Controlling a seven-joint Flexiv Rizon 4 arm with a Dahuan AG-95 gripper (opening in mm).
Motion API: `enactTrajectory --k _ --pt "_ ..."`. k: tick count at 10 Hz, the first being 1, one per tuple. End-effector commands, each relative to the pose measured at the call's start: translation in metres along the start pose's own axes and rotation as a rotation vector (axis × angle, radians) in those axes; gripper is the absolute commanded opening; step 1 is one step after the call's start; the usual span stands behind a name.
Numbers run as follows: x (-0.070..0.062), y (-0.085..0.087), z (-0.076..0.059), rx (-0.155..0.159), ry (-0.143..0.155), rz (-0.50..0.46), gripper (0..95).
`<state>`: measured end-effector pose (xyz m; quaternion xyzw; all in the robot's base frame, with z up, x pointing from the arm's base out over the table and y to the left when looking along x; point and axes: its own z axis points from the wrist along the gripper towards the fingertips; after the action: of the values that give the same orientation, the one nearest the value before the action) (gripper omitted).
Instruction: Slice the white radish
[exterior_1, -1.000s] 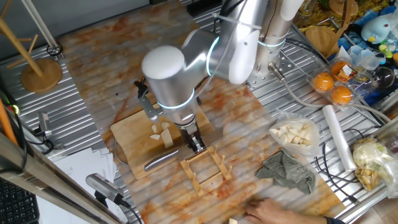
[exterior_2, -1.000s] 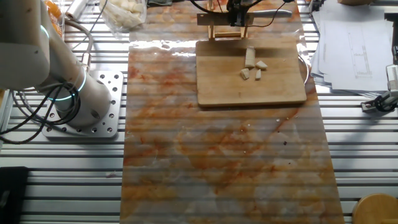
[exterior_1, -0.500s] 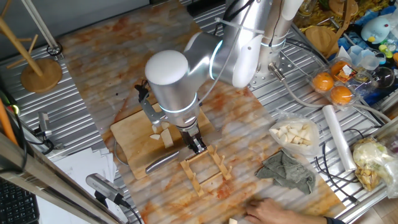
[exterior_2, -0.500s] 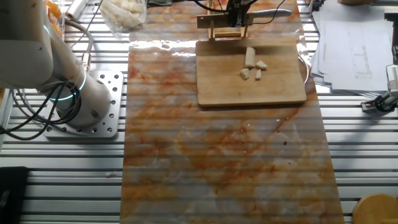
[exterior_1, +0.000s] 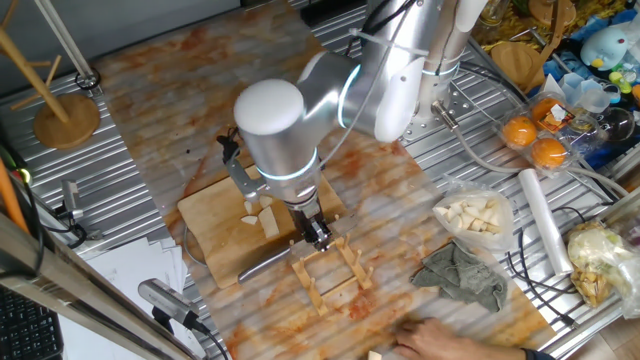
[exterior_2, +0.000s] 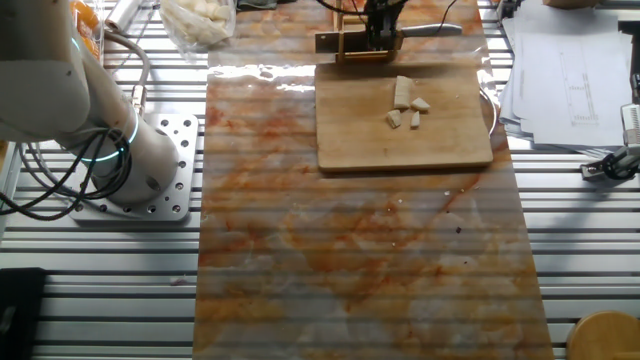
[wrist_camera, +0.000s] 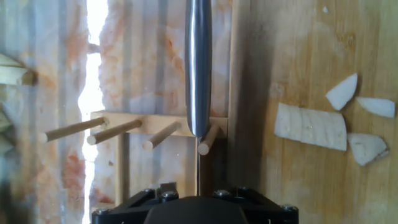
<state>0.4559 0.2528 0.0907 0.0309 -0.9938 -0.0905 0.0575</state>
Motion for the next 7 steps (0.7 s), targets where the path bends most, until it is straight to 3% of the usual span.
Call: enactTrajectory --k 1,2,4,5,7 --pt "0.011 -0.001 -0.039 0.0 0.029 0.004 38.0" --pt "0.02 -0.016 -0.078 0.009 0.057 0.016 0.0" --pt "0.03 -0.046 -0.103 0.043 0.055 0.013 0.0" --pt "0.039 -0.066 -0.11 0.042 0.058 0.013 0.0" --pt "0.069 -0.112 -0.121 0.036 0.061 -0.015 0.0"
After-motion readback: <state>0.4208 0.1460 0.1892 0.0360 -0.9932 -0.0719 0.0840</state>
